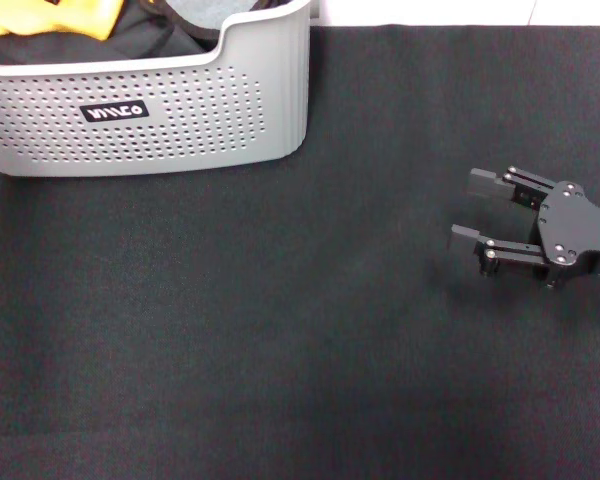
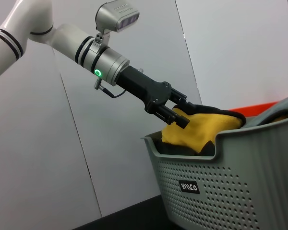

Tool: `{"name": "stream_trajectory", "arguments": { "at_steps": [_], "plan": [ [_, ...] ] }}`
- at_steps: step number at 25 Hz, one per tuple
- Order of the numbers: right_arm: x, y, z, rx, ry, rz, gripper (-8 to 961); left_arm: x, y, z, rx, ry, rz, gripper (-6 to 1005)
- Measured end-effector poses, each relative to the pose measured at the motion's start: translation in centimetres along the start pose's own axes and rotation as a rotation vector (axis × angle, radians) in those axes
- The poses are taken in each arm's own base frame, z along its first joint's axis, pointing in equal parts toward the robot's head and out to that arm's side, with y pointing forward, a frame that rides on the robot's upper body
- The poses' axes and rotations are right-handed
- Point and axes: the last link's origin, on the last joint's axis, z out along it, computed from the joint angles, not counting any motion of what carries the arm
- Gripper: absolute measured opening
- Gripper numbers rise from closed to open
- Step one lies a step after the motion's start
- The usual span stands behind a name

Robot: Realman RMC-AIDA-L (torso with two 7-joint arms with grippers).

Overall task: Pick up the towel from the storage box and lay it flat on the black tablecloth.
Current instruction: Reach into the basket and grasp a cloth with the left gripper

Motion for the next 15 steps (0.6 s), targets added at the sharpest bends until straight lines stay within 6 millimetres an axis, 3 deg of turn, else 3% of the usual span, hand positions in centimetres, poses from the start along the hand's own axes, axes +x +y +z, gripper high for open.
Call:
{"name": "stream_trajectory", "arguments": {
  "at_steps": [15],
  "plan": [
    [0.7,0.6,-0.1,0.006,-0.014,0.014,854,1.2,-0.4,-0.2,0.055,0.012,0.018,676]
  ]
}}
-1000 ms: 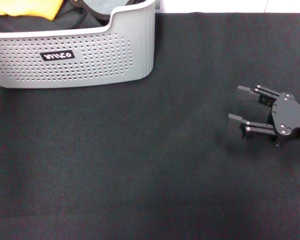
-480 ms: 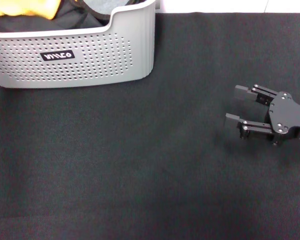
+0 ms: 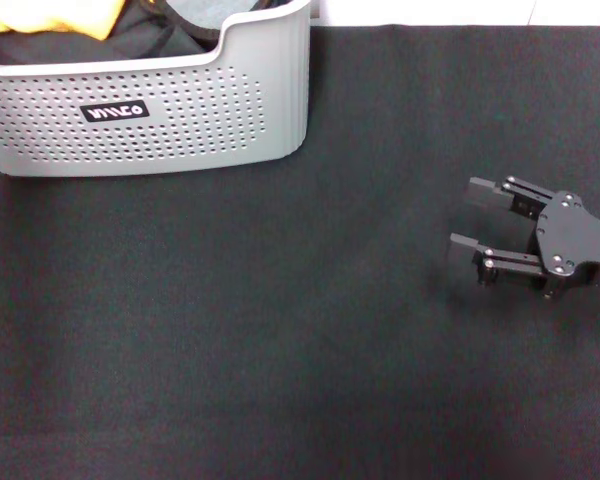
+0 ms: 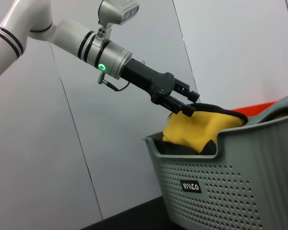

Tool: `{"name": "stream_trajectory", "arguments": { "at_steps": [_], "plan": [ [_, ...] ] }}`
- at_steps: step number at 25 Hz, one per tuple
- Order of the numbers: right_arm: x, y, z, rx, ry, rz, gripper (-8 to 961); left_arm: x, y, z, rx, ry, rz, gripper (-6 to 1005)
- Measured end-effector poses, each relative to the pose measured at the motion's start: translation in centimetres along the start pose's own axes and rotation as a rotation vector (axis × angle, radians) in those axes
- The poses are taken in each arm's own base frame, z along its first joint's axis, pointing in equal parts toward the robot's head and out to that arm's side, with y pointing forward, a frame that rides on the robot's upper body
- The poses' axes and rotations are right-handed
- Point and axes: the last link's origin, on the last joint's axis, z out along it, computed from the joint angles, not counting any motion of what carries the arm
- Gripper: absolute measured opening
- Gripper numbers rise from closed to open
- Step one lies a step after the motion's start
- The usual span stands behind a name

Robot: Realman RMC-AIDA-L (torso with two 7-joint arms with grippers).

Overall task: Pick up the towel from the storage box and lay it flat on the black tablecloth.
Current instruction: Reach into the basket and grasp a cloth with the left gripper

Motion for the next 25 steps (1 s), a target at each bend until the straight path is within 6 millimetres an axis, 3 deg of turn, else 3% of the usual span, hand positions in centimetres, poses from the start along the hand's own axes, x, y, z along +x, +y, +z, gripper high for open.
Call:
{"name": "stream_trajectory", "arguments": {
  "at_steps": [7,17,22,25],
  "plan": [
    [0.2,-0.1,-0.1,0.016,0.009,0.002,853,-0.6,1.1,1.4,-0.038,-0.07,0.02,676],
    [0.3,-0.1,-0.1,0.017,0.015,0.002,852,-0.4,1.7,1.8,-0.055,-0.07,0.021,677],
    [0.4,-0.1,0.0,0.018,0.009,0.006,851,-0.4,1.9,1.9,-0.066,-0.072,0.028,648],
    [0.4,0.0,0.0,0.018,0.007,0.004,851,-0.5,1.9,1.9,-0.066,-0.073,0.028,541]
  ]
}}
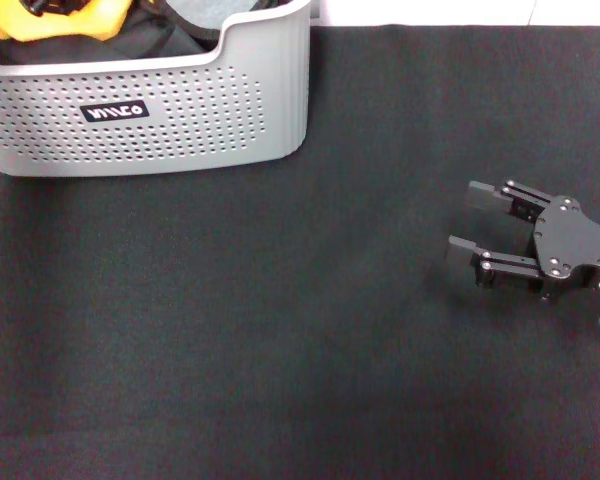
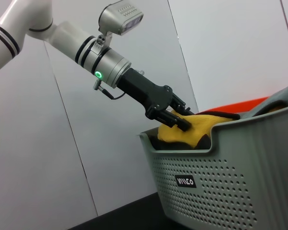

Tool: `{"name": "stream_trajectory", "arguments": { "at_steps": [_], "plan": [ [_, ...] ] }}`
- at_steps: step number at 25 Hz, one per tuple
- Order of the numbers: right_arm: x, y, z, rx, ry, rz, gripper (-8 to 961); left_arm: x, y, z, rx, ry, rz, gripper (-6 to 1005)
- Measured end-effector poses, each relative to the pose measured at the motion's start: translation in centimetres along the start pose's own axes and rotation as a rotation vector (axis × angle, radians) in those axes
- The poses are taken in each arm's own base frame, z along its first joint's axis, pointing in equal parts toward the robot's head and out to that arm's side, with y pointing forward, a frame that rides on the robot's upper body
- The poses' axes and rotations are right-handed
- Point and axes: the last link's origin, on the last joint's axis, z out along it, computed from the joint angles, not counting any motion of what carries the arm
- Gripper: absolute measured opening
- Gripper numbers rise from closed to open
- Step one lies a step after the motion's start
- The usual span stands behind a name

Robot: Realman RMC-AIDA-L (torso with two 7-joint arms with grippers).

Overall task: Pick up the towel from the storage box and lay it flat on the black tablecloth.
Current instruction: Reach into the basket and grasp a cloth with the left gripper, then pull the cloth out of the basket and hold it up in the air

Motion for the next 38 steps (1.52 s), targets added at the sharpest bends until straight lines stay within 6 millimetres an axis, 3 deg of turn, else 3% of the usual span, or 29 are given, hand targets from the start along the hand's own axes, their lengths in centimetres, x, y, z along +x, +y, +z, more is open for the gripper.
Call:
{"name": "stream_trajectory", "arguments": {
  "at_steps": [3,6,11,14,21,25,27,31,32,33,38],
  "plan": [
    [0.0,0.0,0.0,0.0,0.0,-0.001,851,0.1,0.0,-0.1,0.011,0.008,0.002,435],
    [0.0,0.0,-0.1,0.004,-0.003,-0.003,850,0.4,-0.1,-0.3,0.027,0.024,0.005,224],
    [0.1,0.0,-0.3,0.014,-0.007,-0.007,850,1.8,-0.1,-1.7,0.064,0.126,-0.005,110],
    [0.0,-0.1,-0.3,0.023,-0.018,-0.01,849,2.8,-0.1,-3.6,0.086,0.253,-0.018,110],
    [-0.6,-0.2,-1.1,0.055,-0.073,-0.036,848,4.6,1.8,-10.7,0.06,0.742,0.014,111],
    [-1.0,-0.3,-1.4,0.064,-0.101,-0.057,848,4.4,2.8,-12.4,0.013,0.844,0.046,74],
    [-1.1,-0.4,-1.3,0.061,-0.101,-0.064,847,4.6,2.9,-12.0,0.014,0.826,0.056,56],
    [-1.3,-0.6,-0.9,0.053,-0.094,-0.072,847,4.3,2.0,-8.4,0.066,0.597,0.052,47],
    [-1.4,-0.6,-0.8,0.053,-0.093,-0.073,847,4.3,2.0,-8.4,0.066,0.597,0.052,45],
    [-1.4,-0.6,-0.8,0.054,-0.092,-0.073,847,4.2,1.5,-5.7,0.091,0.416,0.064,43],
    [-1.2,-0.8,-0.8,0.069,-0.085,-0.072,846,4.3,1.3,-1.5,0.11,0.145,0.112,194]
  ]
}}
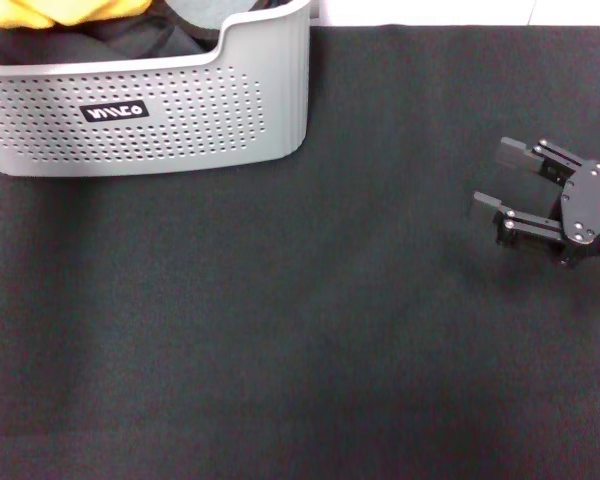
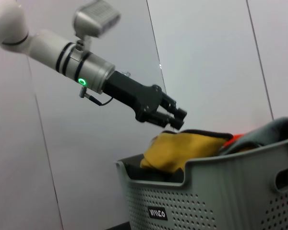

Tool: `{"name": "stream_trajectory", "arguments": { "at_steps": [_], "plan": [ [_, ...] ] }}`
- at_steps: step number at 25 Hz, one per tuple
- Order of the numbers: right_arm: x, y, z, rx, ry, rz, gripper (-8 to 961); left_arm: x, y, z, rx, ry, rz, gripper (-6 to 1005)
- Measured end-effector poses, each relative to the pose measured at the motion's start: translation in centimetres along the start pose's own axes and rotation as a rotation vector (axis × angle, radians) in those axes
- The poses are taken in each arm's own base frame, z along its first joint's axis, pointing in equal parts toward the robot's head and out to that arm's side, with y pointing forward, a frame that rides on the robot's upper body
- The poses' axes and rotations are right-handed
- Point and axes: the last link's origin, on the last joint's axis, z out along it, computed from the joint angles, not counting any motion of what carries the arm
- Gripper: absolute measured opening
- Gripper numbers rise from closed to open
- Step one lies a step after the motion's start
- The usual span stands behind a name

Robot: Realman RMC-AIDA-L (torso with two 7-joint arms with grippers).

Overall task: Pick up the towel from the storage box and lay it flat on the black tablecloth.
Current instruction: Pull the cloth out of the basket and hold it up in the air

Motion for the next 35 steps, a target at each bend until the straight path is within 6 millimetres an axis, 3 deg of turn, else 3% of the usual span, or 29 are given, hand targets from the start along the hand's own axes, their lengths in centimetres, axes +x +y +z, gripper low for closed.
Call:
{"name": "stream_trajectory", "arguments": {
  "at_steps": [3,9,16,25,30,32,35],
  "plan": [
    [0.3,-0.1,0.1,0.014,0.012,0.008,846,0.1,0.3,2.0,-0.021,-0.098,0.029,313],
    [0.9,0.0,-0.2,0.04,0.02,0.016,845,1.0,-0.1,2.7,-0.013,-0.113,0.053,314],
    [1.0,0.0,-0.5,0.052,0.017,0.016,844,0.5,1.4,3.8,-0.098,-0.188,0.095,314],
    [0.9,-0.2,-0.2,0.053,0.021,0.011,843,0.3,1.3,3.6,-0.101,-0.211,0.052,310],
    [1.0,-0.2,-0.4,0.059,0.021,0.013,842,-0.1,1.1,3.4,-0.079,-0.209,0.036,285],
    [1.0,-0.2,-0.4,0.062,0.019,0.015,842,-0.2,1.1,3.5,-0.08,-0.211,0.034,76],
    [1.1,-0.1,-0.4,0.068,0.013,0.025,842,-0.2,1.2,3.4,-0.077,-0.21,0.032,59]
  ]
}}
